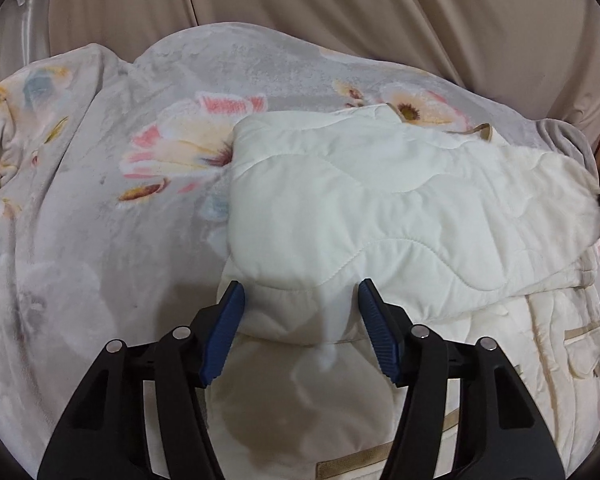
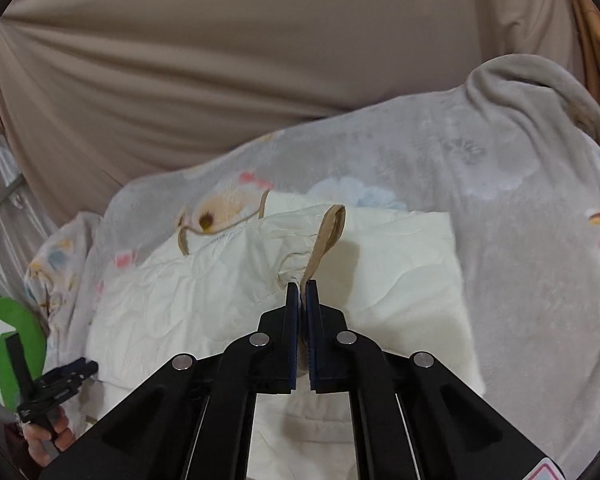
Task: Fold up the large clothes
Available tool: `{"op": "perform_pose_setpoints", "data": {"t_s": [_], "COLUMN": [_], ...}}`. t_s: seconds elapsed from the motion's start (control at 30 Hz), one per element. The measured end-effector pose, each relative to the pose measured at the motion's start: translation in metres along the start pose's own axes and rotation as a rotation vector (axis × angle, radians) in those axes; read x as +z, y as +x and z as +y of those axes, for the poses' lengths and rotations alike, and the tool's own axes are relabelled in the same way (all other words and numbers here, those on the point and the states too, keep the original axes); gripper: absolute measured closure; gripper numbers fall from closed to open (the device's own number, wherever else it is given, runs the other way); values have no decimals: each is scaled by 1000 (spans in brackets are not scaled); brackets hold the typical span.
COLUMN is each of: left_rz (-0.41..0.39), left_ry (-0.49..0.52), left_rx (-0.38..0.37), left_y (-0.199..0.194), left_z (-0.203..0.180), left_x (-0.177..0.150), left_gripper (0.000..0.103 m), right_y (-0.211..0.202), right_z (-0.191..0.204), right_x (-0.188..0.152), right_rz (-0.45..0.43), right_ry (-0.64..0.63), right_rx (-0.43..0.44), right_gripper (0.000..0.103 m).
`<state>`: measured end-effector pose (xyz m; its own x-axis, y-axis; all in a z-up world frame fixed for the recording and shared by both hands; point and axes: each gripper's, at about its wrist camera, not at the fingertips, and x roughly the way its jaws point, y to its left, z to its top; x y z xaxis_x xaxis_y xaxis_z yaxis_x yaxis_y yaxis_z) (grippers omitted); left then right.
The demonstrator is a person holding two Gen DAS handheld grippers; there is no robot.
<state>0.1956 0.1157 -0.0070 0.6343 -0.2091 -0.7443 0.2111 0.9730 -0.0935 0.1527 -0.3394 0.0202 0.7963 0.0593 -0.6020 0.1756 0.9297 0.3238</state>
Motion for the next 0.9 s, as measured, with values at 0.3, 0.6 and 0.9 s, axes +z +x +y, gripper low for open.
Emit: {"op": "perform_pose_setpoints", "data": {"t_s": [0.3,0.6,0.9], "left_rz": [-39,-154,3], "left_ry": [16,-56,-23], "left_rx": [6,-67,51], "left_y": [-22,-14,105], "left_z": [4,-15,-19], "left_x": [3,116,113], "left_gripper": [49,47,46], "right_y": [23,65,186], "right_z": [-26,142,175], "right_x": [-22,35,0], "right_rz": [126,53,243], "right_ry": [-16,-276,-397], "right_rx": [-186,93,42], "right_gripper": [91,88,100]}}
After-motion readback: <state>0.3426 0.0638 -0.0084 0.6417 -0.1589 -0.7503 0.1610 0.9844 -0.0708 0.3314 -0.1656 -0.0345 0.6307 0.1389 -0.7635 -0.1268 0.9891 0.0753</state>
